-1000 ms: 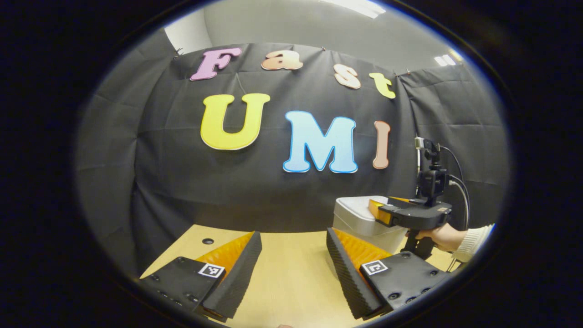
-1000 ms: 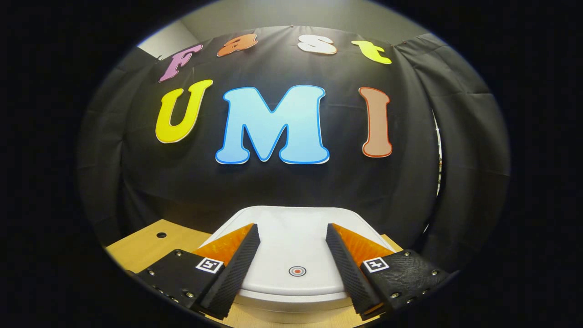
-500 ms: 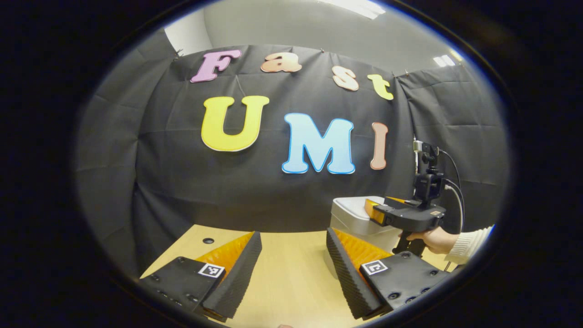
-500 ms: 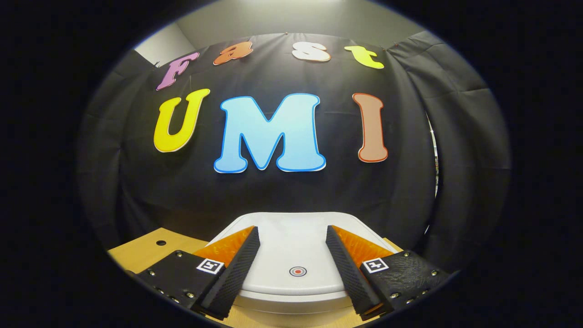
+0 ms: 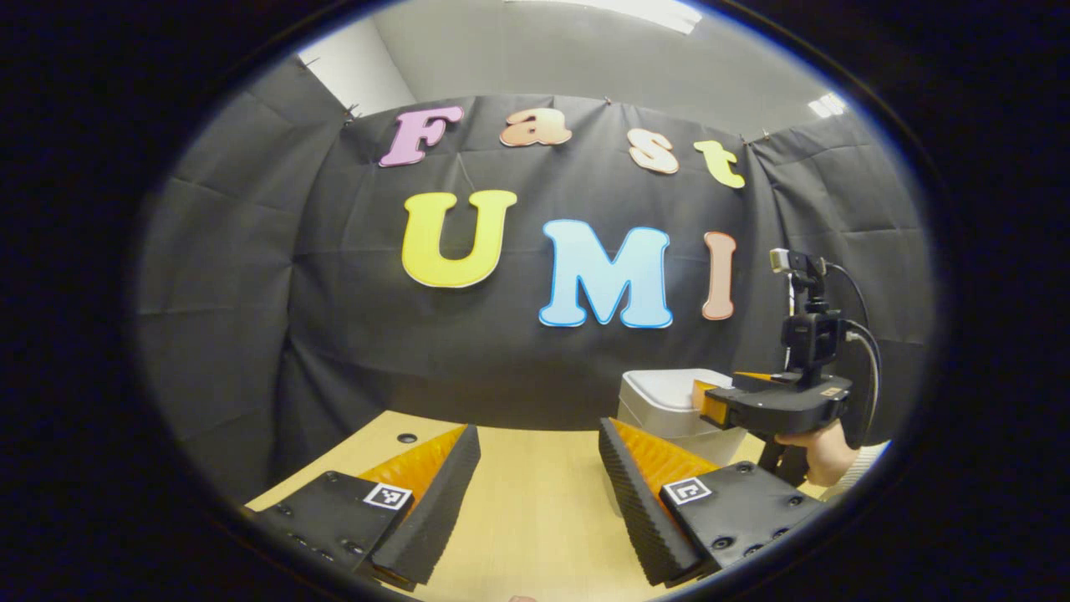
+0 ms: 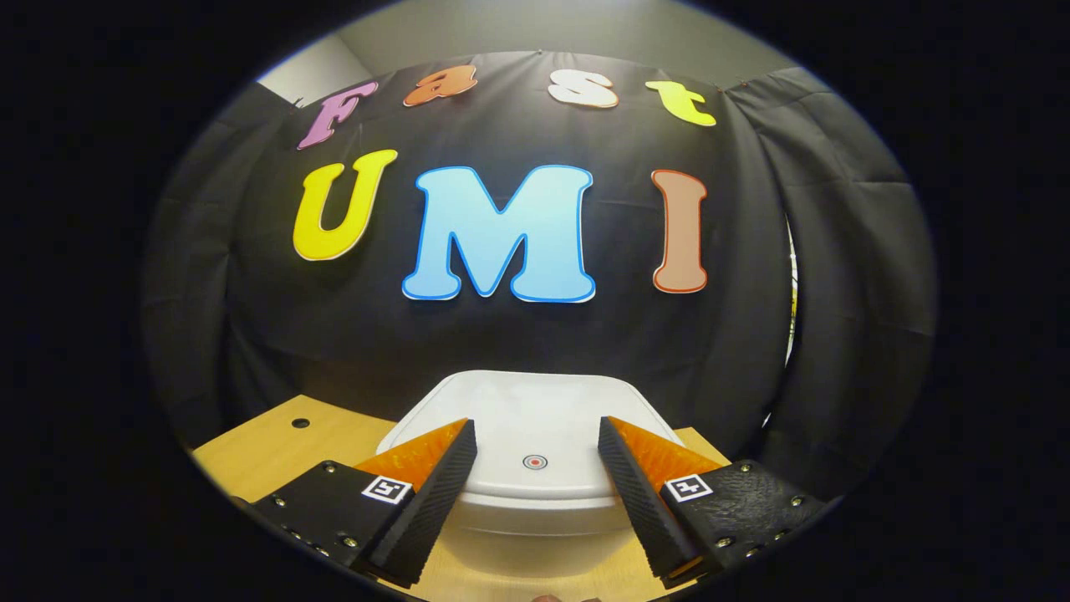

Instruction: Press the lid of the desktop garbage bin to open it, pick up the crumpled paper on the desktop and throw it into the bin, then pick up the pop can on the desktop and drop it into the bin, and finally close the garbage bin lid.

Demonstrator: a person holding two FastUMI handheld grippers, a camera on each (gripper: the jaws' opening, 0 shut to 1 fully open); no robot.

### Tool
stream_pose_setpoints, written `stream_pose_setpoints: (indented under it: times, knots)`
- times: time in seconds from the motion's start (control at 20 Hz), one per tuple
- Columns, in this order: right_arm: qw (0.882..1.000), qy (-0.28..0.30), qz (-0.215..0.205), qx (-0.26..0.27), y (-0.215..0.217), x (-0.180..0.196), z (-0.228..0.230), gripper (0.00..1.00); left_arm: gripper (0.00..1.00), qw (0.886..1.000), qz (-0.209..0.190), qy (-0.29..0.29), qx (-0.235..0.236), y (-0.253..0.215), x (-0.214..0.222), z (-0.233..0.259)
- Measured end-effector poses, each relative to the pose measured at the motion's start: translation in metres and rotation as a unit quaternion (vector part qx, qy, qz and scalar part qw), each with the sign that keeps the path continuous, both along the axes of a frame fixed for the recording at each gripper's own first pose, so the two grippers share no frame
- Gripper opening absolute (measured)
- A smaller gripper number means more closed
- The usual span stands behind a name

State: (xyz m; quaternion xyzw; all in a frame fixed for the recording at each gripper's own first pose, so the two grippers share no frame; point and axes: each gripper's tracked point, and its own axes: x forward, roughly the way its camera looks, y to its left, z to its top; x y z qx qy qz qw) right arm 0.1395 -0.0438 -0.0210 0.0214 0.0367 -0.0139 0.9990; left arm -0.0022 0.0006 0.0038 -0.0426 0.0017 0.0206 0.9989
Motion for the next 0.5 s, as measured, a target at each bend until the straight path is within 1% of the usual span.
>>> stream_pose_setpoints:
  times: [0.1, 0.15, 0.2, 0.25, 0.3, 0.4, 0.5]
  knots:
    - [1.0, -0.001, 0.017, -0.005, 0.001, -0.02, 0.002, 0.95, 0.96, 1.0, 0.018, 0.001, 0.0, -0.004, -0.009, -0.003]
    - [1.0, -0.004, 0.025, -0.006, 0.002, -0.029, 0.004, 0.95, 0.94, 1.0, 0.025, 0.0, 0.003, -0.006, -0.011, -0.004]
    - [1.0, -0.007, 0.029, -0.007, 0.002, -0.038, 0.006, 0.94, 0.96, 1.0, 0.029, -0.001, 0.007, -0.009, -0.013, -0.005]
    - [0.999, -0.008, 0.032, -0.007, 0.001, -0.048, 0.007, 0.94, 0.94, 0.999, 0.031, -0.001, 0.009, -0.011, -0.015, -0.005]
    - [0.999, -0.007, 0.037, -0.005, 0.003, -0.058, 0.008, 0.94, 0.96, 0.999, 0.031, -0.001, 0.011, -0.014, -0.016, -0.007]
    - [0.999, -0.01, 0.049, 0.001, 0.007, -0.077, 0.015, 0.94, 0.96, 1.0, 0.028, -0.005, 0.011, -0.017, -0.015, -0.006]
    - [0.999, -0.012, 0.051, 0.006, 0.006, -0.091, 0.021, 0.94, 0.96, 1.0, 0.024, -0.008, 0.014, -0.019, -0.012, -0.003]
